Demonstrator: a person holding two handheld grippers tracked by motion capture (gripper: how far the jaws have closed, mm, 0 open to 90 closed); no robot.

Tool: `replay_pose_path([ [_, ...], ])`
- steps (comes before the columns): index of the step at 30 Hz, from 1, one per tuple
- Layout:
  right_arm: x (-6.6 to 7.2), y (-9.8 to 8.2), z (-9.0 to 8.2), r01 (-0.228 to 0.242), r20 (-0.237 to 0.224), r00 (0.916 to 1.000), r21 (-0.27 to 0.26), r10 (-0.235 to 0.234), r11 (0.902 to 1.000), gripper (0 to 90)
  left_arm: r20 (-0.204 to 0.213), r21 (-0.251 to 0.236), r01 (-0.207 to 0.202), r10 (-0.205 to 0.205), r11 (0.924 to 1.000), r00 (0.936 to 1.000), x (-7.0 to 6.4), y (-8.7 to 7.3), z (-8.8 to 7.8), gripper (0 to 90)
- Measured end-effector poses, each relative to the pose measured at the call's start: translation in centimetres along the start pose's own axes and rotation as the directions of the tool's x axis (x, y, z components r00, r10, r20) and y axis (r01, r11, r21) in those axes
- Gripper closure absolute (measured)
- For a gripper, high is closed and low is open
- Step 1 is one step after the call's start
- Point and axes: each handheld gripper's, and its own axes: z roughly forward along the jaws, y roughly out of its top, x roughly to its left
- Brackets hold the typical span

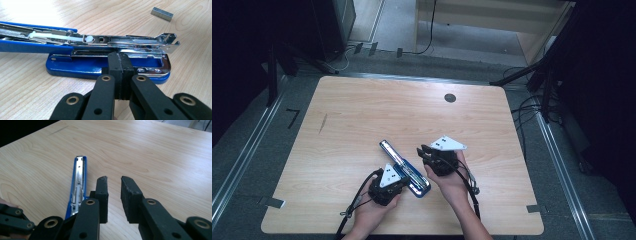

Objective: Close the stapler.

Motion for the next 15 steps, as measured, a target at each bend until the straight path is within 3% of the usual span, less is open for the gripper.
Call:
replay_pose_path([
  [15, -2.9, -3.1, -3.3, -0.058, 0.070, 0.9958, -0.012, 0.059, 0.9982, 75.0, -0.001, -0.001, 0.003, -0.003, 1.0000, 1.0000, 0.0, 0.0, 0.0, 90.0],
])
